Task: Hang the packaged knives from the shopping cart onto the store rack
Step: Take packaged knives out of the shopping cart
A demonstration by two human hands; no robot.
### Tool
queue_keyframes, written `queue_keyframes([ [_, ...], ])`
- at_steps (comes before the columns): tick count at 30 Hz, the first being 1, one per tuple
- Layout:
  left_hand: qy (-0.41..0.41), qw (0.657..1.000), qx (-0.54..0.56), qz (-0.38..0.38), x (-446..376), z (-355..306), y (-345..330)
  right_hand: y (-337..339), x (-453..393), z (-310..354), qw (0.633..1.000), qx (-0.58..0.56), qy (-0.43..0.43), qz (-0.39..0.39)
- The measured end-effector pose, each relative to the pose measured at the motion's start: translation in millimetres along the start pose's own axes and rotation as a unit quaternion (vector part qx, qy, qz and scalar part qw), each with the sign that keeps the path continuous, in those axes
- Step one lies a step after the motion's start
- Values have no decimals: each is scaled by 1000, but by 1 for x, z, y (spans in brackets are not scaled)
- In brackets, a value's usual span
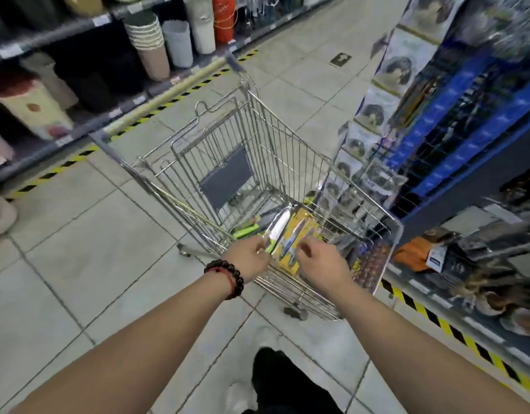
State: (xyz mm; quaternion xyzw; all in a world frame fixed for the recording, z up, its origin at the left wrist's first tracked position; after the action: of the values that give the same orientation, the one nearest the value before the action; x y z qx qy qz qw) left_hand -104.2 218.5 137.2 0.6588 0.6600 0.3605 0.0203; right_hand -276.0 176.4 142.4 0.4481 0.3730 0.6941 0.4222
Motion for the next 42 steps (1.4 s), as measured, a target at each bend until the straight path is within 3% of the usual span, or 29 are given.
queue_keyframes([
  [5,-47,994,-88,47,-63,-21,27,-19,-63,6,996,-70,-59,-15],
  [10,-2,993,-99,67,-135,-28,57,-58,-144,11,985,-130,-111,32],
  [14,19,984,-128,125,-180,-18,55,-84,-177,5,969,-173,-167,56],
  [20,67,965,-153,202,-272,27,33,-120,-209,-8,930,-241,-269,68],
  [24,77,930,-209,293,-333,68,-3,-160,-228,-22,906,-224,-345,101],
  [27,88,913,-236,321,-376,108,-30,-202,-242,-31,882,-214,-396,141],
  [32,159,936,-119,290,-420,184,-76,-297,-255,-38,853,-148,-422,268],
  [34,171,942,-88,274,-430,203,-92,-320,-257,-39,845,-149,-438,267],
  [42,103,975,-133,146,-453,239,-114,-354,-257,-47,809,-184,-514,218],
])
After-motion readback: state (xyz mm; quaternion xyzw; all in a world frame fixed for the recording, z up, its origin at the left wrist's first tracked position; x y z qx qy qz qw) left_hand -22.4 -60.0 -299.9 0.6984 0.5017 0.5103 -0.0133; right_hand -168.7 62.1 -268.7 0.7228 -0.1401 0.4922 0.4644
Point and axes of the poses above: each hand's wrist, its own x-axis away from the middle knuckle, its own y-axis out of the back of the hand, z = x × y, the point moved 7 cm from there along -x, towards the middle knuckle, and after that the axes turned 13 degrees about x, right-handed, at the moved point
